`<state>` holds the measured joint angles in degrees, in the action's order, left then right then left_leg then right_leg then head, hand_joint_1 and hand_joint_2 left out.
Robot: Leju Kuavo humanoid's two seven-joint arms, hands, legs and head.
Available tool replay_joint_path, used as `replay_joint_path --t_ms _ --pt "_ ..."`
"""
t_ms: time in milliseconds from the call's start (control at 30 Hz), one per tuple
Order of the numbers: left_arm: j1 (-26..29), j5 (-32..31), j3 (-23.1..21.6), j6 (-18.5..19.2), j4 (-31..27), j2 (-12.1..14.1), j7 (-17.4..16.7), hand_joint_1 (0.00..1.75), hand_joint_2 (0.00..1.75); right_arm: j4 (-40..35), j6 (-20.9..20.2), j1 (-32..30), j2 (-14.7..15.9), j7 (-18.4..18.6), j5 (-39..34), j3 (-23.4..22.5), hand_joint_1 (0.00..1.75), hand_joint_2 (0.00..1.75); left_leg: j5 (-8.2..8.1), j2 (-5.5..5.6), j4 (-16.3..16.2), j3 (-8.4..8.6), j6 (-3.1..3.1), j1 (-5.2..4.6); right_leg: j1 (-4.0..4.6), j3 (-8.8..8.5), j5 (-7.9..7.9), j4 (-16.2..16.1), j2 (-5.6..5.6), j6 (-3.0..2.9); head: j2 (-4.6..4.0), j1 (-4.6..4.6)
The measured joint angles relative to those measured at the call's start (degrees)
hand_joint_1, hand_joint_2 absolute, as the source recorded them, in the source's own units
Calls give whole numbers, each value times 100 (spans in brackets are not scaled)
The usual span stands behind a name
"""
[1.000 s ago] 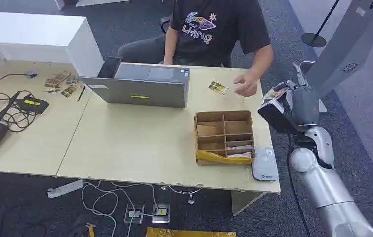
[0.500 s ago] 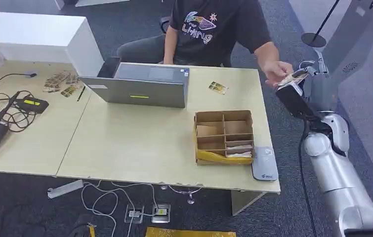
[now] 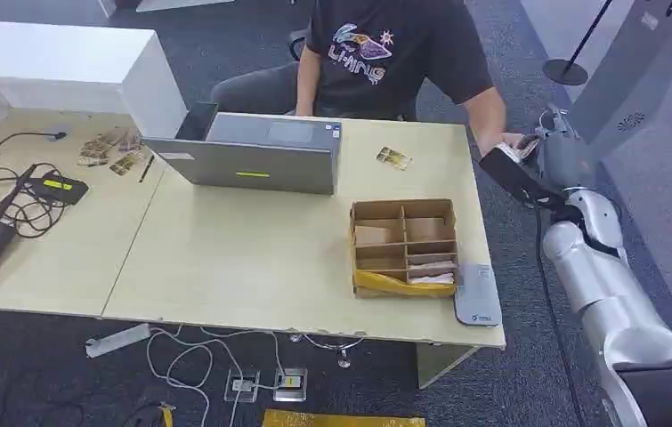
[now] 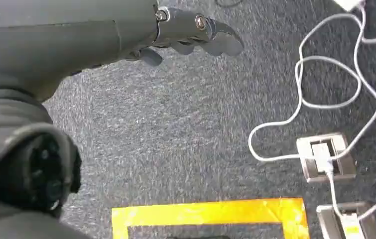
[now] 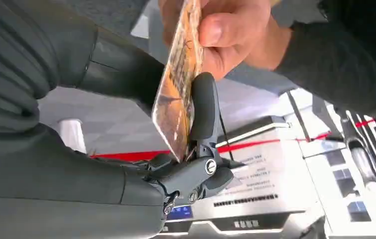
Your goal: Pass the card to the sensor for recognition and then transmit it.
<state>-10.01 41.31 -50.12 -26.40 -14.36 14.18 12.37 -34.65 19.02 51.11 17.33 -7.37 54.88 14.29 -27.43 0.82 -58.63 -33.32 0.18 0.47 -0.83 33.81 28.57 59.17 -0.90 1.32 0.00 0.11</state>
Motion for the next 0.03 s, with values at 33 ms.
replay_joint_path --t_ms 33 --pt "5 24 0 -81 -4 -17 33 0 0 79 22 -3 -4 0 0 15 131 175 0 0 0 0 0 0 0 0 0 0 0 0 0 0"
